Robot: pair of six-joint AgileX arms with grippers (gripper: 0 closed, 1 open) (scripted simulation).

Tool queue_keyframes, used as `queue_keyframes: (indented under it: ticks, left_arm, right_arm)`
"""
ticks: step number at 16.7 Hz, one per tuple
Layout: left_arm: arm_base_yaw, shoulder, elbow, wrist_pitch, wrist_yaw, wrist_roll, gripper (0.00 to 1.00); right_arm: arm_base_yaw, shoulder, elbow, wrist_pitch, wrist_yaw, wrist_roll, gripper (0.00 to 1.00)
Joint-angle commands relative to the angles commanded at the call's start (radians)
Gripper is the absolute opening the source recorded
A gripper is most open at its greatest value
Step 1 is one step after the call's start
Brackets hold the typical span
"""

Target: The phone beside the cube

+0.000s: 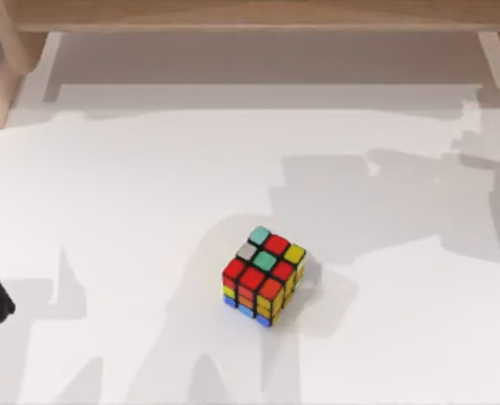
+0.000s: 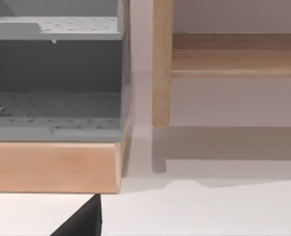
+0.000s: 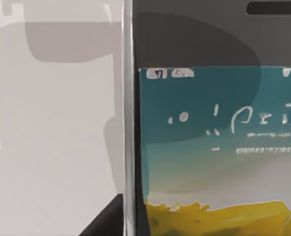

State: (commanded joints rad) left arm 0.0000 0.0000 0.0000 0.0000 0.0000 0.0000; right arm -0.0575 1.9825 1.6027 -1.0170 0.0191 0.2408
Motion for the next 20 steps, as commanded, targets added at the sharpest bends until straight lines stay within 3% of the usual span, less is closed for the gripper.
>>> queue_keyframes:
  ticks: [11, 15, 20]
  left_arm:
    - [0.0, 0.0, 0.0, 0.0, 0.0, 0.0, 1.0]
    - [0.0, 0.0, 0.0, 0.0, 0.0, 0.0, 1.0]
    - [0.0, 0.0, 0.0, 0.0, 0.0, 0.0, 1.0]
  right_arm:
    - [0.48, -0.11, -0.187, -0.028, 0.002, 0.247, 0.0]
    - [0.57, -0.123, -0.225, -0.035, 0.0, 0.294, 0.0]
    - [0.589, -0.125, -0.233, -0.036, 0.0, 0.304, 0.0]
